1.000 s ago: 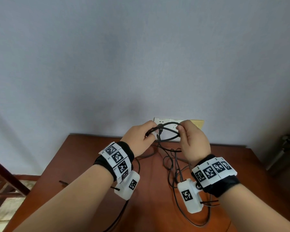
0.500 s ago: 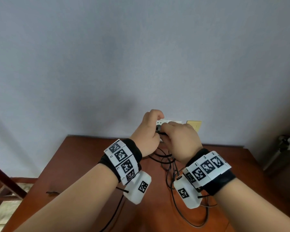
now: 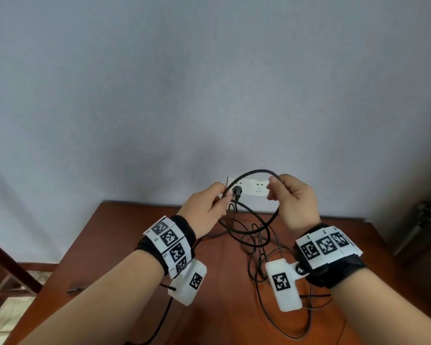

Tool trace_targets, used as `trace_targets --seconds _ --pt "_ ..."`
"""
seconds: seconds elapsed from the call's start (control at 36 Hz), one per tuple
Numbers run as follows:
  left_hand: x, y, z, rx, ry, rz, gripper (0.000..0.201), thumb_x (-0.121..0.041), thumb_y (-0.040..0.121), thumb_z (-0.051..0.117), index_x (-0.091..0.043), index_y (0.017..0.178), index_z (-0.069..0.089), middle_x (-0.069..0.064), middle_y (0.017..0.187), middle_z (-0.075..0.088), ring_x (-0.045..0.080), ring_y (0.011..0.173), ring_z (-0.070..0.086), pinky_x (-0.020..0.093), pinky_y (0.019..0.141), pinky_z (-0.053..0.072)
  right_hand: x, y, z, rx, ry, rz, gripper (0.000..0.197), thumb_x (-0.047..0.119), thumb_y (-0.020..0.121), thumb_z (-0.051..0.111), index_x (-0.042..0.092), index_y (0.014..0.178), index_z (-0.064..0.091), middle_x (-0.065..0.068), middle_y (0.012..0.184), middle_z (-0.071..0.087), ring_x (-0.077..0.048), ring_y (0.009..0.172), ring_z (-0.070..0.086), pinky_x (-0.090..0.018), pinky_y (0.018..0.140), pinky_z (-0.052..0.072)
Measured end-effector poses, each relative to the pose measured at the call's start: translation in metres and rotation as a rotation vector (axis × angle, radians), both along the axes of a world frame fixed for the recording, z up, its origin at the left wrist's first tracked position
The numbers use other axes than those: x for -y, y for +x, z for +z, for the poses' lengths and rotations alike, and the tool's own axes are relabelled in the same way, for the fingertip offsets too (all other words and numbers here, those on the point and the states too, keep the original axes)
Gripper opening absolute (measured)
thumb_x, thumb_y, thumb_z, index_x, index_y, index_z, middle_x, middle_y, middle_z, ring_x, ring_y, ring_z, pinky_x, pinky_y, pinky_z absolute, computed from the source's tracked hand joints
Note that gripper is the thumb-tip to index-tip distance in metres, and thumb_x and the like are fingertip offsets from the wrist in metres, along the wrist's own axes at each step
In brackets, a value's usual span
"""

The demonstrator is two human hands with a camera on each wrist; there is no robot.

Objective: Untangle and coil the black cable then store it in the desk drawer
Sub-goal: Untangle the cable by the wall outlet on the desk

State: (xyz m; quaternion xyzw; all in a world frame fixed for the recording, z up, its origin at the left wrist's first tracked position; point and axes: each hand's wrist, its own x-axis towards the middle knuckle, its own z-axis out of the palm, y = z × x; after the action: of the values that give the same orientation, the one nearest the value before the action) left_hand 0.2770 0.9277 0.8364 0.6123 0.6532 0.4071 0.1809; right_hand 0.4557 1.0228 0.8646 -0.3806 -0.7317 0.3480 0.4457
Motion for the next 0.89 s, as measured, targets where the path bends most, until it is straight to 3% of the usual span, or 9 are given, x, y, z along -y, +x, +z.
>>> trace_targets --seconds 0.08,0.17,0.22,0.31,0.44,0.58,0.78,0.83,0.89 --pt "0.001 -0.003 -0.006 -0.032 -0.013 0.007 0.007 -0.034 0.098 0.047 -0.031 0.100 0.053 -0.009 0.078 0.066 -0.003 0.074 0.060 0.006 0.066 0.041 -0.004 0.005 -0.002 -0.079 -0.081 -0.046 0.029 0.021 0.096 0.052 0.006 0.075 0.064 -0.004 0.067 0.061 -0.004 0.061 0.052 -0.021 0.064 0.041" --pt "-0.001 -0.005 -0.009 -0.048 -0.032 0.012 0.010 -0.028 0.095 0.054 -0.036 0.101 0.054 -0.011 0.083 0.067 0.002 0.080 0.062 0.013 0.072 0.044 -0.009 0.008 -0.009 0.002 -0.092 -0.088 0.025 0.025 0.097 0.049 0.011 0.086 0.066 -0.003 0.082 0.062 -0.007 0.075 0.057 -0.023 0.071 0.041" --pt "-0.003 -0.005 -0.008 -0.043 -0.024 0.028 0.011 -0.026 0.093 0.057 -0.036 0.098 0.058 -0.012 0.083 0.068 0.001 0.079 0.062 0.014 0.074 0.044 -0.011 0.009 -0.011 0.232 0.042 -0.136 0.020 0.031 0.094 0.050 0.021 0.108 0.061 0.000 0.104 0.058 -0.019 0.100 0.057 -0.036 0.085 0.044" --pt "-0.006 -0.003 -0.002 -0.085 0.014 0.043 0.010 -0.025 0.093 0.058 -0.027 0.096 0.067 -0.014 0.084 0.069 0.001 0.079 0.061 0.006 0.069 0.039 -0.002 0.007 -0.005 0.599 0.273 -0.153 0.048 0.030 0.086 0.058 0.029 0.132 0.045 0.002 0.130 0.047 -0.024 0.119 0.044 -0.048 0.095 0.040" --pt "-0.014 0.008 0.004 -0.077 0.079 0.010 0.014 -0.025 0.093 0.059 -0.019 0.090 0.072 -0.007 0.080 0.070 0.010 0.076 0.061 0.021 0.069 0.044 0.020 -0.013 -0.001 0.787 0.533 0.103 0.037 0.024 0.088 0.052 0.024 0.125 0.053 0.002 0.119 0.057 -0.025 0.112 0.050 -0.045 0.093 0.040" --pt "-0.011 0.011 0.010 -0.060 0.083 -0.019 0.016 -0.029 0.093 0.057 -0.020 0.091 0.071 -0.008 0.083 0.070 0.008 0.079 0.062 0.023 0.073 0.046 0.016 -0.016 -0.003 0.675 0.434 0.198 0.024 0.012 0.094 0.045 0.007 0.112 0.060 -0.012 0.101 0.060 -0.031 0.094 0.056 -0.042 0.079 0.047" --pt "0.002 -0.007 0.000 -0.014 -0.055 -0.047 0.006 -0.026 0.090 0.061 -0.029 0.092 0.066 -0.011 0.082 0.067 0.005 0.077 0.061 0.016 0.070 0.046 0.005 0.003 0.005 0.422 0.274 0.050 0.020 0.014 0.097 0.046 0.009 0.102 0.065 -0.005 0.096 0.067 -0.019 0.089 0.058 -0.024 0.074 0.038" --pt "0.006 -0.009 -0.002 0.088 -0.068 -0.050 0.009 -0.021 0.093 0.058 -0.026 0.095 0.066 -0.010 0.081 0.066 0.005 0.075 0.062 0.021 0.072 0.051 0.000 0.006 0.009 0.337 0.192 -0.006 0.021 0.015 0.097 0.046 0.009 0.101 0.066 -0.002 0.092 0.066 -0.014 0.083 0.056 -0.019 0.069 0.036" --pt "0.010 -0.009 -0.002 0.211 -0.054 -0.068 0.015 -0.014 0.095 0.055 -0.023 0.100 0.066 -0.012 0.081 0.065 -0.005 0.069 0.060 0.016 0.069 0.051 -0.003 0.009 0.013 0.269 0.096 -0.045 0.022 0.015 0.098 0.045 0.010 0.100 0.066 0.004 0.084 0.063 -0.009 0.076 0.053 -0.012 0.063 0.036"
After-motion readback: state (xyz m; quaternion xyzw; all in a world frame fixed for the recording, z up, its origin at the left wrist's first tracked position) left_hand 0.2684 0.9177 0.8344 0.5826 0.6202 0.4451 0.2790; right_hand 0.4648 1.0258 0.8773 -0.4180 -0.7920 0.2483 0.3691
